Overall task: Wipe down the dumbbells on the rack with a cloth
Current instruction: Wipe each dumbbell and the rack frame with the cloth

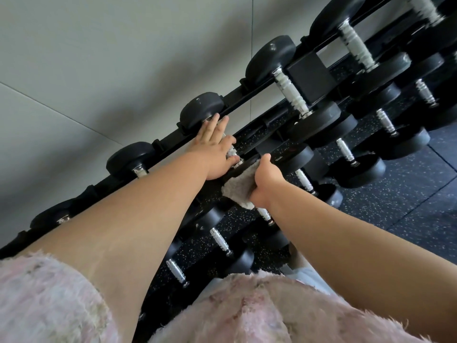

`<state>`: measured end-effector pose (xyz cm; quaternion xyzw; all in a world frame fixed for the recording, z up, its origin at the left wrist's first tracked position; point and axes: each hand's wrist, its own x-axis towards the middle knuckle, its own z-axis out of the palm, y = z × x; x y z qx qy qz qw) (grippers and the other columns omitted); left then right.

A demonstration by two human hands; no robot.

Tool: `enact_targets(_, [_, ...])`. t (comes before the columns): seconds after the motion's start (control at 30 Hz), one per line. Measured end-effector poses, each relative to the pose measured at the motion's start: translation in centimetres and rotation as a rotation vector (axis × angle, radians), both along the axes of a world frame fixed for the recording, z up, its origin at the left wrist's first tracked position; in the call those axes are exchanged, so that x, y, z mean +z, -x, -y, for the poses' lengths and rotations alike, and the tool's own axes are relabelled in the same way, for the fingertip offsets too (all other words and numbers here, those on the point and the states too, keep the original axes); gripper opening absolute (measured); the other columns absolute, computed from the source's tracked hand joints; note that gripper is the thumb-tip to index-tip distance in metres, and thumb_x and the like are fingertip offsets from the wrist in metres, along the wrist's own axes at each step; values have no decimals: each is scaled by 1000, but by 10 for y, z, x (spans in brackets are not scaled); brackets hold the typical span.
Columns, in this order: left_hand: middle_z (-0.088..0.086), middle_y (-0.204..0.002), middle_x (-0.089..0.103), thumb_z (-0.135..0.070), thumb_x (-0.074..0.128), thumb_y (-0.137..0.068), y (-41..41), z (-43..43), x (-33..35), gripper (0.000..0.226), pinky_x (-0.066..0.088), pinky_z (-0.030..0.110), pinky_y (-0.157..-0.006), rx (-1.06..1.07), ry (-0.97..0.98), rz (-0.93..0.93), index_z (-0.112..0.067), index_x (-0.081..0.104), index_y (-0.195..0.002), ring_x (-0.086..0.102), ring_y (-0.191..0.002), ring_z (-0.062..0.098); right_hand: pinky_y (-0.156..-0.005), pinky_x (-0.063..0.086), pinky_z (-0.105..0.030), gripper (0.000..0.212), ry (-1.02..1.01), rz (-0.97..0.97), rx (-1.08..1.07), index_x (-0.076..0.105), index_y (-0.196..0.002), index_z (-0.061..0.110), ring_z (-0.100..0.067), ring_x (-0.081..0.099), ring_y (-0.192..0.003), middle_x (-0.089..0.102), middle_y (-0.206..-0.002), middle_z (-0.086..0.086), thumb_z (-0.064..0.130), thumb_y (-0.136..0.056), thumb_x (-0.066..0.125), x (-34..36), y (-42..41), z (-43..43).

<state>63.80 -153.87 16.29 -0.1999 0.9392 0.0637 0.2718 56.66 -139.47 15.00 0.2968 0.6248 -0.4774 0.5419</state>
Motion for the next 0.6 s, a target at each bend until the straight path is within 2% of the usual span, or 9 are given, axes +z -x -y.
enact_targets(0.1, [9, -168, -36, -62, 29, -107, 1, -1, -4, 66, -22, 50, -124, 21, 11, 1, -26, 23, -162, -43, -150, 29, -98, 52, -40, 61, -4, -16, 166, 65, -123, 14, -26, 65, -106, 67, -119, -7, 66, -99, 44, 2, 9, -14])
enact_targets(0.17, [7, -168, -37, -63, 28, -106, 1, -3, -7, 72, -20, 50, -126, 46, 17, -27, -24, 14, -165, -42, -150, 27, -96, 53, -41, 54, -13, -121, 340, 66, -117, 8, -30, 66, -103, 69, -118, -11, 56, -104, 44, 16, 23, -24])
enact_targets(0.23, [4, -165, -42, -66, 25, -105, -4, -8, -11, 82, -19, 47, -127, 110, 15, -68, -23, -6, -168, -44, -149, 23, -100, 51, -46, 57, -71, -373, 665, 60, -126, -1, -42, 62, -115, 64, -124, -21, 47, -109, 35, 30, 39, -33])
enact_targets(0.27, [2, -164, -45, -68, 23, -104, -8, -11, -13, 86, -18, 45, -128, 158, 16, -95, -22, -17, -166, -44, -149, 20, -98, 50, -47, 56, -92, -519, 823, 59, -123, -3, -44, 60, -115, 63, -120, -26, 42, -110, 28, 39, 45, -35])
enact_targets(0.33, [1, -162, -47, -71, 19, -102, -17, -20, -16, 92, -14, 43, -129, 266, 38, -158, -19, -29, -161, -41, -151, 18, -87, 51, -44, 57, -129, -792, 1028, 59, -105, 0, -42, 64, -103, 64, -97, -18, 41, -111, 21, 47, 52, -35])
enact_targets(0.4, [1, -164, -44, -69, 20, -103, -28, -30, -16, 92, -10, 41, -130, 373, 29, -216, -18, -30, -160, -36, -153, 18, -78, 49, -38, 60, -120, -924, 1086, 60, -107, 8, -30, 65, -92, 63, -89, -5, 49, -110, 16, 49, 56, -30])
enact_targets(0.47, [0, -167, -37, -66, 21, -104, -40, -39, -15, 89, -10, 40, -130, 454, -5, -237, -18, -25, -162, -33, -155, 18, -76, 42, -35, 54, -89, -941, 1132, 56, -117, 16, -22, 60, -85, 60, -88, 0, 52, -109, 16, 52, 57, -18])
enact_targets(0.53, [3, -172, -27, -67, 17, -103, -54, -49, -15, 86, -10, 41, -131, 500, -9, -208, -18, -18, -165, -29, -156, 18, -79, 50, -41, 54, 56, -943, 1198, 51, -127, 17, -23, 64, -85, 63, -88, -2, 54, -108, 17, 49, 53, -3])
enact_targets(0.6, [5, -175, -12, -70, 12, -101, -71, -58, -15, 86, -9, 43, -131, 521, 18, -164, -18, -2, -168, -19, -160, 21, -89, 53, -49, 61, 141, -957, 1308, 42, -144, 21, -27, 66, -93, 67, -97, -5, 58, -106, 13, 47, 49, 14])
